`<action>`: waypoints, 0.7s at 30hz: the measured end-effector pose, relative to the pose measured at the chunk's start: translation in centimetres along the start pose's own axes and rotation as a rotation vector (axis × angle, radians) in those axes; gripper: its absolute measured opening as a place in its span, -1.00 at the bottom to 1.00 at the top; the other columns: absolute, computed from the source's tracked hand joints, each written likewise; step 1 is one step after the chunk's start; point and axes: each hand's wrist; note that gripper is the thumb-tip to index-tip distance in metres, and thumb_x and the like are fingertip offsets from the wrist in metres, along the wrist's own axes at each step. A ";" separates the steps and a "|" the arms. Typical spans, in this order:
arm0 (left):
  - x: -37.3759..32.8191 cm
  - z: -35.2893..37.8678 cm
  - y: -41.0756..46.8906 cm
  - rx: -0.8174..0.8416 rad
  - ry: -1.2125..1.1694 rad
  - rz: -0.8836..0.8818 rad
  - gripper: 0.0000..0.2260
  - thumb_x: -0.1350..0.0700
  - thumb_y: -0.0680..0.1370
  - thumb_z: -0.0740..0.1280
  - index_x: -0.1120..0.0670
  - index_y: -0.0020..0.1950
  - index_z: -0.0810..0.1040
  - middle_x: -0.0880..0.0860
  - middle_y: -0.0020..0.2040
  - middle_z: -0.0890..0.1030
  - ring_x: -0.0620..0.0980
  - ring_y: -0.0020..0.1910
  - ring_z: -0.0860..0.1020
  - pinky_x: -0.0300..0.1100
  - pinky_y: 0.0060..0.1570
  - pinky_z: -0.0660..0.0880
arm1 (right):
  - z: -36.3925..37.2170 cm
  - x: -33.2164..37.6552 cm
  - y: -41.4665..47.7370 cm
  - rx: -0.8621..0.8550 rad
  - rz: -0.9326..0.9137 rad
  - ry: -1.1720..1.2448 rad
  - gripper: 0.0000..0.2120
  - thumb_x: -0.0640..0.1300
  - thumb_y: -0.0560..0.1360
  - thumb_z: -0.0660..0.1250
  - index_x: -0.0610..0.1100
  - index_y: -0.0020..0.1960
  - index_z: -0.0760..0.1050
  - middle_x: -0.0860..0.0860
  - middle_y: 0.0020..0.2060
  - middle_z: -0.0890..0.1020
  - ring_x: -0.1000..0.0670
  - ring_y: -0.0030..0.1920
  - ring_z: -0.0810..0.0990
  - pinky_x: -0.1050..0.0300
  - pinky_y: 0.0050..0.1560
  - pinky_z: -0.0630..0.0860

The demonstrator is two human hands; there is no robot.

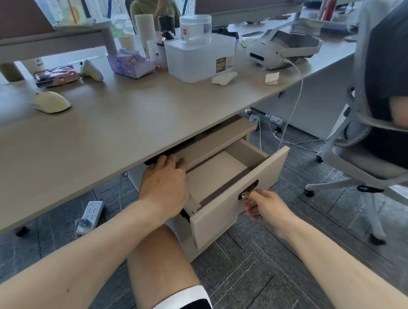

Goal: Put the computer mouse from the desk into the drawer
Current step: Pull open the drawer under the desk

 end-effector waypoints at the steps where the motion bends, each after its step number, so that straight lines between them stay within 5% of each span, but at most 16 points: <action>1: -0.1 0.0 -0.2 0.002 0.004 -0.001 -0.54 0.01 0.59 0.17 0.08 0.49 0.32 0.12 0.41 0.44 0.12 0.32 0.37 -0.01 0.13 0.41 | -0.3 -0.2 -0.4 -0.006 -0.002 -0.006 -0.79 -0.17 0.63 0.22 -0.20 -0.15 0.52 -0.08 -0.39 0.60 -0.07 -0.34 0.54 0.05 -0.24 0.44; 21: -0.9 -0.4 -0.5 0.010 -0.031 -0.012 -0.60 0.00 0.62 0.15 0.12 0.42 0.42 0.16 0.34 0.53 0.17 0.29 0.41 0.03 0.08 0.45 | -5.2 -4.0 -6.3 -0.087 0.034 0.065 -0.82 -0.24 0.60 0.20 -0.24 -0.08 0.56 -0.09 -0.41 0.60 -0.05 -0.40 0.55 0.10 -0.31 0.46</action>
Point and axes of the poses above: each hand's wrist, its own y-axis towards the middle knuckle, its own z-axis out of the palm, x = y × z
